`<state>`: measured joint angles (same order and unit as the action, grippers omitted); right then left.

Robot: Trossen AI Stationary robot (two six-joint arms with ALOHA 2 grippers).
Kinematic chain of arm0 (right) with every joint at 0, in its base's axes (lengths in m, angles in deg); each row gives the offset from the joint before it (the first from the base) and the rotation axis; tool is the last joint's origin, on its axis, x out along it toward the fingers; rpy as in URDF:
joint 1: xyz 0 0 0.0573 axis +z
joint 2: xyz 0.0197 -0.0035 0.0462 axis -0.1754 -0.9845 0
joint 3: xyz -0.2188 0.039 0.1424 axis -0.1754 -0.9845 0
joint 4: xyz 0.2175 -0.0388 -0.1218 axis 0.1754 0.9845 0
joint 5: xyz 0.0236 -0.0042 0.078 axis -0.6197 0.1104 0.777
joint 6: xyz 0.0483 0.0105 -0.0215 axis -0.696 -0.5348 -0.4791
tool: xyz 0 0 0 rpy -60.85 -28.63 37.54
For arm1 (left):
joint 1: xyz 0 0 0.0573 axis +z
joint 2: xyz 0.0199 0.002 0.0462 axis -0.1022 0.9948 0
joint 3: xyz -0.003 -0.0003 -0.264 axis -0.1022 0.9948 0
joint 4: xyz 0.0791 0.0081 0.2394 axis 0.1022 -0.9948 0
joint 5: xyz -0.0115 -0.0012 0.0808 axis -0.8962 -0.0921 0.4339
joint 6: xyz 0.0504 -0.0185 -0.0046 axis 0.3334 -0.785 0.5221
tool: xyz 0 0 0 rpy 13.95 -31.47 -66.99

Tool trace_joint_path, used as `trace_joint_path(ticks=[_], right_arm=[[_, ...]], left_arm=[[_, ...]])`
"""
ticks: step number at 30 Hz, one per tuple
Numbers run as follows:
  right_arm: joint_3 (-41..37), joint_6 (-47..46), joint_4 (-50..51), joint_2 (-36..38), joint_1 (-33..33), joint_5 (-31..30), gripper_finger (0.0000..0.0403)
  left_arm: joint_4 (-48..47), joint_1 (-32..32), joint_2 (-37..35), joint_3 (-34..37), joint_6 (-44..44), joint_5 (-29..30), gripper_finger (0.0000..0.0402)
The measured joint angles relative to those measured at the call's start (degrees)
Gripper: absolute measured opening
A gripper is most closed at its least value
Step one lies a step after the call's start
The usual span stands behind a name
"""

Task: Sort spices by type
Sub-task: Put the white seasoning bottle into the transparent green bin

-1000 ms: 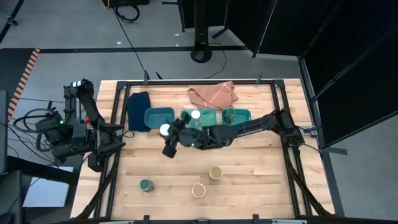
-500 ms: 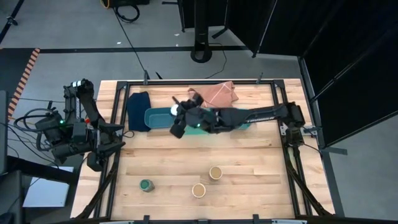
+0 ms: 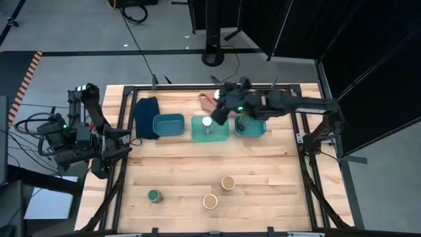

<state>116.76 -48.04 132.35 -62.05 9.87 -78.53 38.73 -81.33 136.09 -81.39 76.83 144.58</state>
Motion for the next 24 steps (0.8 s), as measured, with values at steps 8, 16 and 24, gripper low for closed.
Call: trace_joint_path(ticks=[8, 16, 24], right_arm=[[-2.6, -9.1, 18.3, 7.0, 1.4, -3.7, 0.0237], [-24.8, -19.4, 6.9, 15.6, 6.4, -4.5, 0.0199], [-37.2, -17.2, -8.7, 19.4, 8.8, -1.7, 0.0182]], left_arm=[[-0.5, 0.1, -0.9, 0.0, 0.1, 0.0, 0.0308], [-0.8, 0.1, -1.1, 0.0, 0.1, 0.0, 0.0308], [-0.9, 0.1, -1.1, 0.0, 0.0, 0.0, 0.0308]])
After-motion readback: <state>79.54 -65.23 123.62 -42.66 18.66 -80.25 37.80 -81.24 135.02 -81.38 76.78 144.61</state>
